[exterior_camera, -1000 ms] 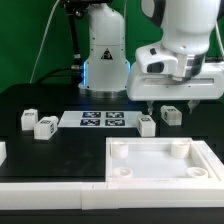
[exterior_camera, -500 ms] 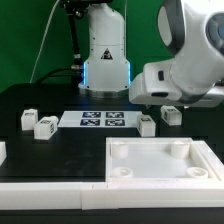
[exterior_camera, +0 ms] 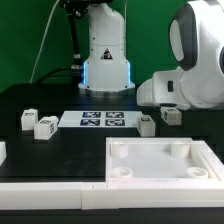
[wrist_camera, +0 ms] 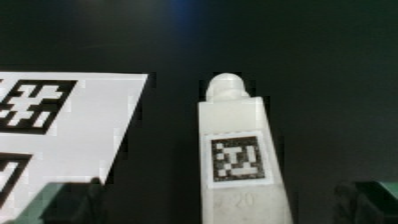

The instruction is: Assemble one leg

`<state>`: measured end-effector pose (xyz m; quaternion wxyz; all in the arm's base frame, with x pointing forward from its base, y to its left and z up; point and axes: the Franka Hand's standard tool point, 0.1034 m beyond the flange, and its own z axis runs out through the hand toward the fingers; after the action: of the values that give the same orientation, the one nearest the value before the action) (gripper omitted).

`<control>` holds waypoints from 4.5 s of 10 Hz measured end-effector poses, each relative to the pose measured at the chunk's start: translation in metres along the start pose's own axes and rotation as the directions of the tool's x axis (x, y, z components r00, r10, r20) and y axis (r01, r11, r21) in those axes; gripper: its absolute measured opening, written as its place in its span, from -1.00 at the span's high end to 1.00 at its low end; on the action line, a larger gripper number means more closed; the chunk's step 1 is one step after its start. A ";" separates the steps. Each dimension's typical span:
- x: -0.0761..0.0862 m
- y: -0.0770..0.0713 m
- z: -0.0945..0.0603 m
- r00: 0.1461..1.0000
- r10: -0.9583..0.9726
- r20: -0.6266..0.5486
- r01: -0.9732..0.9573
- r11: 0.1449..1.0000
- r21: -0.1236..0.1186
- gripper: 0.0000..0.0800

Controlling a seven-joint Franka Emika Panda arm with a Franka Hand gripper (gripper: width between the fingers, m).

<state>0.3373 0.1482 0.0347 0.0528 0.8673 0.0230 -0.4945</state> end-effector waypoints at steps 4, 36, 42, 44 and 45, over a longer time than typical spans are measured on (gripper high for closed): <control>0.012 0.000 0.024 0.999 0.003 -0.032 -0.003 1.000 0.009 -0.62; -0.017 0.006 -0.095 0.335 -0.021 -0.942 0.117 0.993 0.019 0.27; -0.004 0.042 -0.162 0.301 -0.055 -0.952 0.145 0.989 -0.011 0.27; 0.020 0.049 -0.193 0.327 -0.038 -0.944 0.148 0.989 0.011 0.27; 0.030 0.048 -0.204 0.352 -0.020 -0.936 0.144 0.989 0.034 0.27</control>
Offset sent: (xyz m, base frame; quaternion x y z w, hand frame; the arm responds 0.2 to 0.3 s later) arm -0.0146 -0.0022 -0.0262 0.0144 0.0206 -0.0013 0.9997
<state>0.5312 0.1237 0.1156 -0.0421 0.9936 0.0649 0.0822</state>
